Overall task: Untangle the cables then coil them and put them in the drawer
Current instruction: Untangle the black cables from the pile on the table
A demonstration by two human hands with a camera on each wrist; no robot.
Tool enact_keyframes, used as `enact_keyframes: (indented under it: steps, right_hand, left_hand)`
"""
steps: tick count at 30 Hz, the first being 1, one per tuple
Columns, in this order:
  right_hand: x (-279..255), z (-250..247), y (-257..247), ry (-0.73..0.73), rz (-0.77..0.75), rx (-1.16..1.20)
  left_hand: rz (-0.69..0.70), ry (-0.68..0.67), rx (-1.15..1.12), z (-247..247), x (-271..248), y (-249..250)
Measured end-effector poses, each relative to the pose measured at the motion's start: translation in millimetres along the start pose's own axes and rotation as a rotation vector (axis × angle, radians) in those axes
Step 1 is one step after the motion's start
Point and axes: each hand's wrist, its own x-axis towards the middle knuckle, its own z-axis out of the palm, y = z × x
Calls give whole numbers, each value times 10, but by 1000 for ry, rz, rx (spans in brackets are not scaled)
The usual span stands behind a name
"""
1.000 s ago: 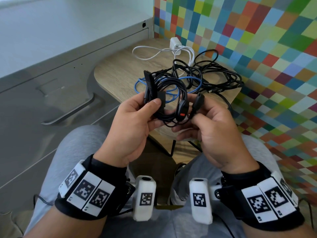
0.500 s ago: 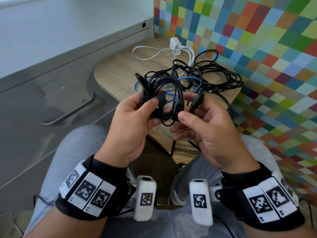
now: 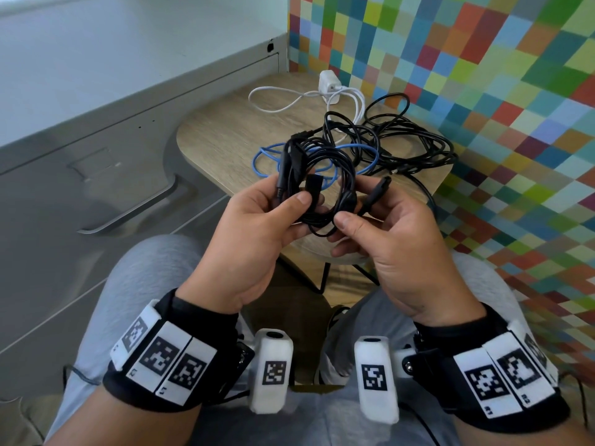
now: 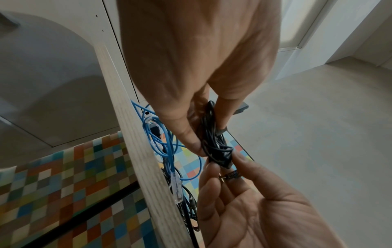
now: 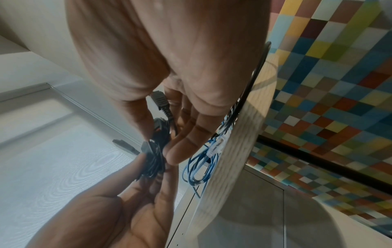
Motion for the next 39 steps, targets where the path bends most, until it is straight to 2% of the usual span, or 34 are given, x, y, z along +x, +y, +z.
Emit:
enact_keyframes:
  steps: [6,11,22,27,35,39]
  right_hand:
    - [6,-11,20,-5,-16,9]
    - [9,2,23,-1,-20,18]
    - [29,-31,24,77,-36,99]
    - [10,-67,21,32,-74,134]
    - [23,-79,22,15,-112,107]
    - [21,-77,9,24,-143,20]
  left_hand:
    - [9,-69,-33,20,-19,15]
    - [-10,-59,-40,8,-14,24]
    - [-92,85,-29,48,-14,75]
    - [-92,187,49,45,-13,93]
    - [-102,241,-232,32,18,155]
    - [-79,276,-280,34,20,148]
